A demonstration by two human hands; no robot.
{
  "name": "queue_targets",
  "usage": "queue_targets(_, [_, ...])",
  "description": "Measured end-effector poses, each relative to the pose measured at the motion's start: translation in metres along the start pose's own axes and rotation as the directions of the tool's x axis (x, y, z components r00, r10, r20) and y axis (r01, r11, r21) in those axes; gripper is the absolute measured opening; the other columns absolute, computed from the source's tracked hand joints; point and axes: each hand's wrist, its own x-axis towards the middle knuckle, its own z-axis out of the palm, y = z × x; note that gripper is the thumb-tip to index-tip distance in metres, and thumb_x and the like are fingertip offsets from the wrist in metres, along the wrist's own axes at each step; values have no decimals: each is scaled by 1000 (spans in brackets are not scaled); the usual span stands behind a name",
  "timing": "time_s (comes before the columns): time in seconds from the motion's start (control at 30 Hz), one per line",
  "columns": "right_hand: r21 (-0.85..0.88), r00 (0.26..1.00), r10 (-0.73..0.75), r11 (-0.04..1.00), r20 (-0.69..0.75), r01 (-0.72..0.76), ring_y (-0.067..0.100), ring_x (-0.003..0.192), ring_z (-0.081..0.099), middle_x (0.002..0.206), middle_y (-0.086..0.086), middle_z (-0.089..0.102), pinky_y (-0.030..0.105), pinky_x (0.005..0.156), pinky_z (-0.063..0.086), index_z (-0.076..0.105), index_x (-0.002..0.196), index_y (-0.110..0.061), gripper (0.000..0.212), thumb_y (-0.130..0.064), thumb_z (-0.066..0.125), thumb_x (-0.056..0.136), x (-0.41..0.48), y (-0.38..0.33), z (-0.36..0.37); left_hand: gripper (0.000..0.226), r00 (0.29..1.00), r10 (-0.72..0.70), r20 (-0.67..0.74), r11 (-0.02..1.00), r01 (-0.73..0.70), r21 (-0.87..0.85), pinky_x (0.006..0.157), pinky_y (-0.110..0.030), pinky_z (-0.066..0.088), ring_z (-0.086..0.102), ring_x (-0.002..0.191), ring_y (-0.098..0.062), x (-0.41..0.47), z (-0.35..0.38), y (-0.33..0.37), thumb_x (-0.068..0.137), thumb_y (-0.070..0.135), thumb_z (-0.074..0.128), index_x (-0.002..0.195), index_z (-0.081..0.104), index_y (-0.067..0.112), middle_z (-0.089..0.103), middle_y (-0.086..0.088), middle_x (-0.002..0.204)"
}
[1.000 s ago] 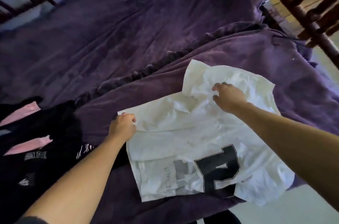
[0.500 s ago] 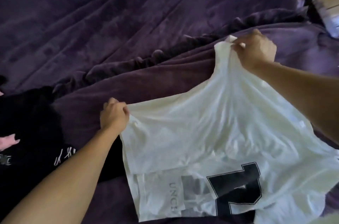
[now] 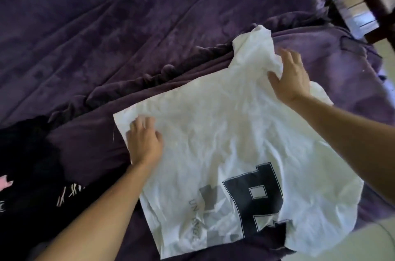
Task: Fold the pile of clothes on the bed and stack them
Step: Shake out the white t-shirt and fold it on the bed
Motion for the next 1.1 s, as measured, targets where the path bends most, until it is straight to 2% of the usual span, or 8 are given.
queue_targets(0.2, [-104,922,379,923,74,-371,36,136,28,151,15,28,49,109,29,33,146,-17,67,-28,65,88,-147,92,-22,29,950,46,309,992,-8,-123,86,-40,44,53,107,-28,-158,25,44,82,21,67,109,62,13,56,-5,114])
queue_targets(0.33, [-73,717,693,721,78,-689,41,131,35,147,18,33,52,104,34,29,144,-16,79,-38,71,80,-227,151,-31,46,936,-12,352,996,43,-80,74,-44,49,56,103,-32,-251,43,37,70,32,80,109,64,14,57,-9,112])
queue_targets(0.4, [7,603,787,607,130,-795,42,124,44,140,21,42,52,100,40,28,144,-12,87,-41,73,75,-252,167,-25,60,920,-218,327,968,247,-50,81,-49,48,51,114,-36,-279,56,28,71,41,78,121,56,16,51,-14,127])
queue_targets(0.5, [161,533,811,508,243,-846,40,102,59,115,17,61,56,79,54,47,127,-7,77,-39,82,66,-270,175,-19,77,601,-702,382,548,799,-248,95,-50,41,44,122,-42,-295,70,16,78,42,73,138,39,8,43,-22,138])
queue_targets(0.57, [230,499,766,443,405,-867,36,84,64,98,12,65,48,57,56,58,109,-6,62,-35,88,63,-280,174,-19,61,473,-769,431,297,860,-414,90,-41,43,55,112,-38,-295,74,8,82,30,72,131,48,2,56,-22,127])
queue_targets(0.73, [245,512,573,479,639,-843,31,76,65,90,11,68,34,56,54,63,102,-4,40,-18,85,71,-304,186,-25,20,467,-722,510,101,801,-590,54,-27,42,50,56,-14,-288,72,11,81,7,69,100,66,-1,57,-8,67])
queue_targets(0.9, [444,583,777,448,236,-776,30,76,60,96,17,65,35,64,50,60,101,-1,28,-26,63,89,-315,225,-34,22,273,-860,431,-94,745,-660,47,-29,52,56,54,-20,-328,67,-8,80,15,68,89,56,-1,60,-15,74])
queue_targets(1.1, [276,455,618,368,641,-888,26,71,69,82,11,72,32,56,55,64,102,-4,50,-38,84,70,-343,236,-41,21,276,-781,560,-261,671,-694,36,-21,49,56,60,-23,-359,66,-16,83,-6,55,105,55,-5,57,-25,98])
